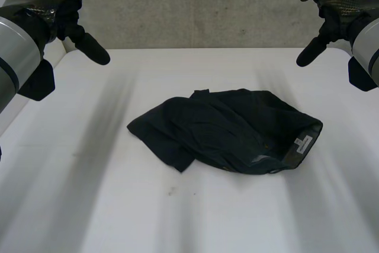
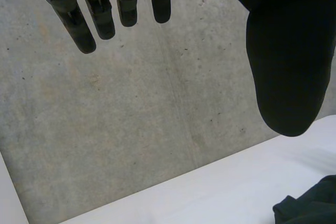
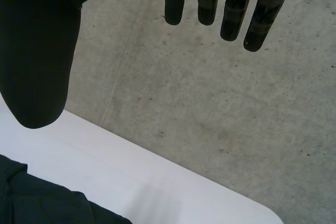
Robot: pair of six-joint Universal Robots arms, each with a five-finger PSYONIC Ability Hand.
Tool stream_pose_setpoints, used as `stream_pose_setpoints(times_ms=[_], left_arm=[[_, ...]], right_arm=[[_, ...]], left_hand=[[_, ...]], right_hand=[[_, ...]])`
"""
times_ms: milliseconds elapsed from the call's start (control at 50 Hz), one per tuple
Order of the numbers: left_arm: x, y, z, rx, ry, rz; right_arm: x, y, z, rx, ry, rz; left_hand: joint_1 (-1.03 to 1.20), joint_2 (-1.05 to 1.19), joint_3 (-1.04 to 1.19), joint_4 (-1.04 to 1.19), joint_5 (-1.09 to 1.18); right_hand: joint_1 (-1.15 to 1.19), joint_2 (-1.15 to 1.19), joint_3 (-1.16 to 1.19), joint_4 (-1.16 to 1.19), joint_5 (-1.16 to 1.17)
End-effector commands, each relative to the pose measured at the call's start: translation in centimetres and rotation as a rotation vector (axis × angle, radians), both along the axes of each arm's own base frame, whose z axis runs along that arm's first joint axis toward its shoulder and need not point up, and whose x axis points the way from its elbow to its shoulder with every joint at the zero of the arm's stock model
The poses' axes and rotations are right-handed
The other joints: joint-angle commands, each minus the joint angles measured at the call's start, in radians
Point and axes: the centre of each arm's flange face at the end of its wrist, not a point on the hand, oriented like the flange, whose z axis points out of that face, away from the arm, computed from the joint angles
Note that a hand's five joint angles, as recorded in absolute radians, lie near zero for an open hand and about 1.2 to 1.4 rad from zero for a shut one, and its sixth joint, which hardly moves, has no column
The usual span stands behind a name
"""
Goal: Fold the shorts.
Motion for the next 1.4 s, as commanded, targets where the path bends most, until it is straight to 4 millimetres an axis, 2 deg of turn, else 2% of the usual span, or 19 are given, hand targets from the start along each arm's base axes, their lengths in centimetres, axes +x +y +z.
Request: stream_pose_setpoints(times_ms=[20,140,300,420,540,700,740,760,860,920,940,960,1020,1100,1120,1200,1240,1320,1400], left_arm=[[-0.4,-0.8,-1.3,0.008,-0.010,-0.007],[-1.4,-2.9,-4.3,0.012,-0.012,-0.008],[-3.5,-6.3,-10.7,0.127,-0.063,-0.077],[-5.1,-8.7,-16.6,0.255,-0.095,-0.205],[-5.6,-10.9,-20.3,0.305,-0.120,-0.210],[-6.1,-12.0,-24.1,0.300,-0.258,-0.225],[-6.1,-12.0,-24.5,0.302,-0.278,-0.229],[-6.1,-12.0,-24.5,0.301,-0.279,-0.229],[-5.8,-12.0,-24.1,0.296,-0.285,-0.195],[-5.9,-11.7,-23.3,0.282,-0.289,-0.171],[-5.8,-11.6,-22.5,0.268,-0.282,-0.163],[-5.6,-11.3,-20.1,0.227,-0.268,-0.149],[-5.1,-10.4,-16.4,0.157,-0.249,-0.137],[-4.3,-8.0,-9.1,0.001,-0.190,-0.126],[-3.7,-6.6,-5.7,-0.079,-0.158,-0.118],[-2.0,-2.6,1.6,-0.266,-0.089,-0.100],[-1.3,-1.0,3.8,-0.328,-0.066,-0.095],[0.3,2.5,8.0,-0.455,-0.018,-0.081],[1.2,4.7,10.1,-0.525,0.011,-0.072]], right_arm=[[0.3,0.4,-0.5,0.009,0.051,0.037],[0.8,1.8,-2.3,0.100,0.136,0.083],[3.9,5.4,-5.4,0.259,-0.002,0.173],[5.3,7.2,-9.0,0.362,-0.011,0.152],[7.7,9.3,-12.7,0.346,0.059,0.113],[8.4,9.1,-16.7,0.349,0.162,0.037],[8.5,9.0,-17.2,0.357,0.171,0.037],[8.6,8.9,-17.4,0.357,0.171,0.037],[9.0,7.9,-16.8,0.298,0.119,0.036],[9.4,7.6,-15.2,0.232,0.092,0.063],[9.7,7.5,-13.1,0.167,0.086,0.098],[9.7,7.4,-11.8,0.126,0.087,0.117],[8.8,6.7,-7.0,-0.031,0.167,0.155],[7.2,6.0,-2.6,-0.186,0.269,0.141],[7.1,6.0,-1.7,-0.216,0.281,0.134],[5.5,7.8,4.1,-0.359,0.293,0.095],[4.5,9.2,7.1,-0.414,0.281,0.083],[3.4,10.8,10.5,-0.474,0.247,0.071],[3.0,11.5,12.2,-0.505,0.229,0.068]], left_hand=[[-0.005,-0.002,-0.011,-0.004,-0.034],[0.003,0.007,-0.002,0.005,-0.025],[-0.002,0.001,-0.008,-0.001,-0.031],[-0.002,0.001,-0.008,-0.001,-0.031],[0.012,0.015,0.007,0.013,-0.016],[0.115,0.118,0.110,0.116,0.087],[0.270,0.273,0.265,0.271,0.242],[0.355,0.358,0.350,0.356,0.327],[1.132,1.136,1.127,1.134,1.104],[1.204,1.207,1.199,1.205,1.176],[1.204,1.207,1.199,1.205,1.176],[1.204,1.207,1.199,1.205,1.176],[1.204,1.207,1.199,1.205,1.176],[1.204,1.207,1.199,1.205,1.176],[1.204,1.207,1.199,1.205,1.176],[1.204,1.207,1.199,1.205,1.176],[1.204,1.207,1.199,1.205,1.176],[1.204,1.207,1.199,1.205,1.176],[1.204,1.207,1.199,1.205,1.176]], right_hand=[[-0.030,-0.051,-0.041,-0.063,-0.070],[-0.030,-0.051,-0.041,-0.063,-0.070],[-0.030,-0.051,-0.041,-0.063,-0.070],[-0.030,-0.051,-0.041,-0.063,-0.070],[-0.030,-0.051,-0.041,-0.063,-0.070],[-0.030,-0.051,-0.041,-0.063,-0.070],[-0.030,-0.051,-0.041,-0.063,-0.070],[0.020,-0.001,0.010,-0.012,-0.019],[1.190,1.169,1.179,1.158,1.150],[1.191,1.170,1.181,1.159,1.152],[1.191,1.170,1.181,1.159,1.152],[1.191,1.170,1.181,1.159,1.152],[1.191,1.170,1.181,1.159,1.152],[1.191,1.170,1.181,1.159,1.152],[1.191,1.170,1.181,1.159,1.152],[1.191,1.170,1.181,1.159,1.152],[1.191,1.170,1.181,1.159,1.152],[1.191,1.170,1.181,1.159,1.152],[1.191,1.170,1.181,1.159,1.152]])
